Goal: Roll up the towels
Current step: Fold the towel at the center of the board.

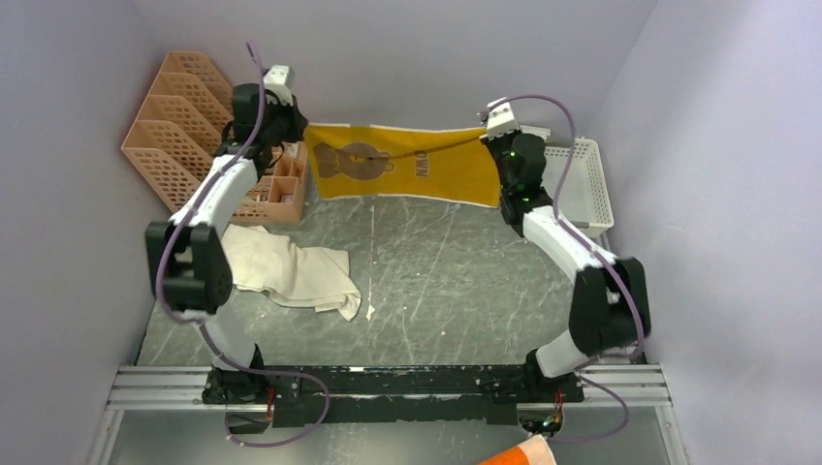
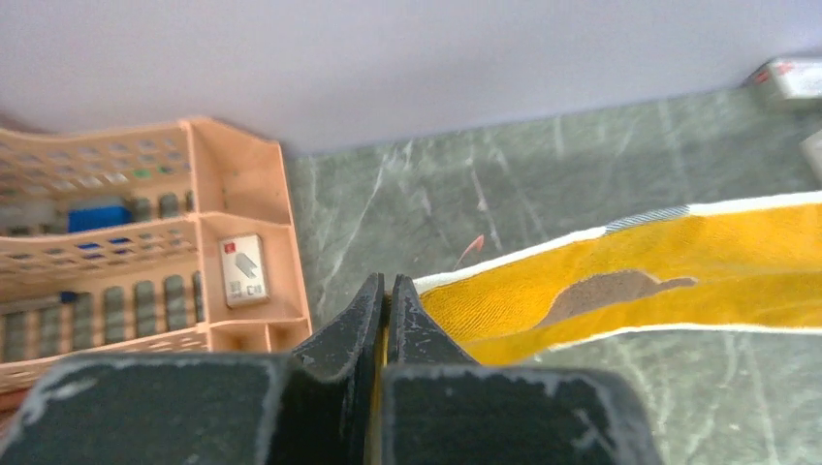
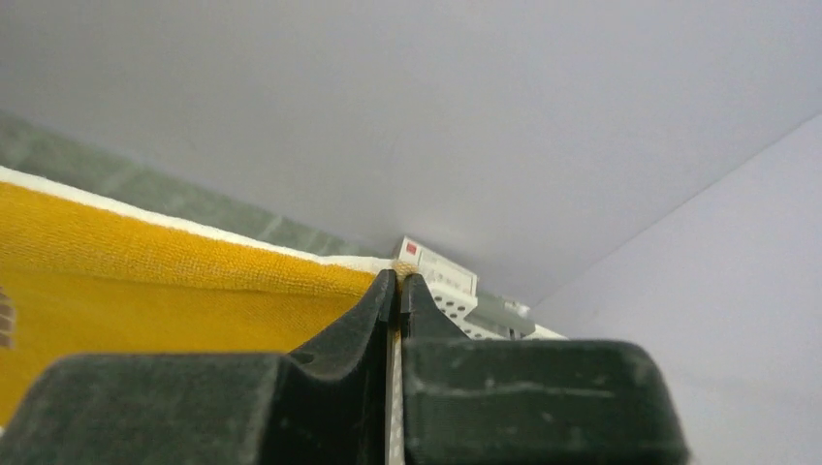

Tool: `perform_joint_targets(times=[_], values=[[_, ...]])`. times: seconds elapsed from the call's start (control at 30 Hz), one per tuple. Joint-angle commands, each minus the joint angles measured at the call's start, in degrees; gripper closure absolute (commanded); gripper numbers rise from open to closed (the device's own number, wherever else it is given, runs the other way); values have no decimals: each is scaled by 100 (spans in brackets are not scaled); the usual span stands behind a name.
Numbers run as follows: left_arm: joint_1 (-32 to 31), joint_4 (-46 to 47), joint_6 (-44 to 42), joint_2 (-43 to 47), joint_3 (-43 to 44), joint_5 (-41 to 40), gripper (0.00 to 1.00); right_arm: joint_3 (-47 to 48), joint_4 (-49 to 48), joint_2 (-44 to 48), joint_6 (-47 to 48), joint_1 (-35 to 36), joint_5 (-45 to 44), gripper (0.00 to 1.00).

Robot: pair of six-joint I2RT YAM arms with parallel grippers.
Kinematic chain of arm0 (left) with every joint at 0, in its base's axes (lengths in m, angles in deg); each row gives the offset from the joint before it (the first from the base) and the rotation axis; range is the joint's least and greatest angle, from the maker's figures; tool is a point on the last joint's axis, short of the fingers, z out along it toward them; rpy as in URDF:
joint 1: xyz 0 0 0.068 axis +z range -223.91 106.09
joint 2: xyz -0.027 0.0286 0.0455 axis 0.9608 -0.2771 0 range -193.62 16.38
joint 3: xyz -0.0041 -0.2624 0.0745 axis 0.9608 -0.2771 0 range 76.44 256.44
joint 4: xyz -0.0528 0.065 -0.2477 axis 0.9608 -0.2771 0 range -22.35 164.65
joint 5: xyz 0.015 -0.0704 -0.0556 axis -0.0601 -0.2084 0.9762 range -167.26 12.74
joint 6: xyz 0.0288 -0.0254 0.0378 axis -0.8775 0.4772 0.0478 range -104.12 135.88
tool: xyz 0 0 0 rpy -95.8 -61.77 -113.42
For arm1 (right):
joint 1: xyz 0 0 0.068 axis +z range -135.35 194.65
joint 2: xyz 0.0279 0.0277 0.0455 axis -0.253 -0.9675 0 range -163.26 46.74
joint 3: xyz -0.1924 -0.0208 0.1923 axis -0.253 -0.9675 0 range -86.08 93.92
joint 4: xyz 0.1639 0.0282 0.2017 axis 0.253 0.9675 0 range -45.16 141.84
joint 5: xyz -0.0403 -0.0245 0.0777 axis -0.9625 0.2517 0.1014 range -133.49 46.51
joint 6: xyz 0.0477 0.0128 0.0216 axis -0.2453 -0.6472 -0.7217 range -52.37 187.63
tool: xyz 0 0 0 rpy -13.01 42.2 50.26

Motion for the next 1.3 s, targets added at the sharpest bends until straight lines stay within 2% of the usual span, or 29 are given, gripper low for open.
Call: perform_joint_targets(times=[0.0,0.07,0.23,0.4,0.53,0.63,0.73,0.83,0.93,1.03,1.1,1.17,1.27], values=[[57,380,7,1495,-721,176,93,-165,755,1213,-913,124,-495,100],[57,194,-8,2037,-1011,240,93,-335,1114,1756,-1137,165,-351,100],[57,-464,-27,2975,-1268,236,93,-1138,1323,3002,-1538,256,-192,100],[57,-1069,-82,2784,-1175,222,93,-1516,1363,3048,-1775,257,-106,100],[57,-973,7,2149,-1306,365,93,-1835,724,2328,-1993,252,-160,100],[57,-592,122,1491,-1356,496,93,-1676,289,1181,-1852,231,-436,100],[57,-250,223,608,-1030,692,93,-1172,-113,-85,-1602,107,-636,100],[44,-213,250,-476,-143,900,93,-343,-477,-1370,-1232,-95,-649,100],[32,-477,128,-1714,1307,1068,93,429,-927,-2405,-722,-231,-754,100],[20,-682,16,-2649,2607,1145,93,1158,-1156,-3171,-252,-373,-811,100],[22,-796,-51,-3117,3338,1131,93,1676,-935,-3494,-185,-455,-724,100],[22,-775,-121,-3350,3713,1051,93,1866,-1017,-3623,18,-474,-617,100],[22,-471,-288,-3227,3516,926,93,1894,-985,-3534,310,-443,-393,100]])
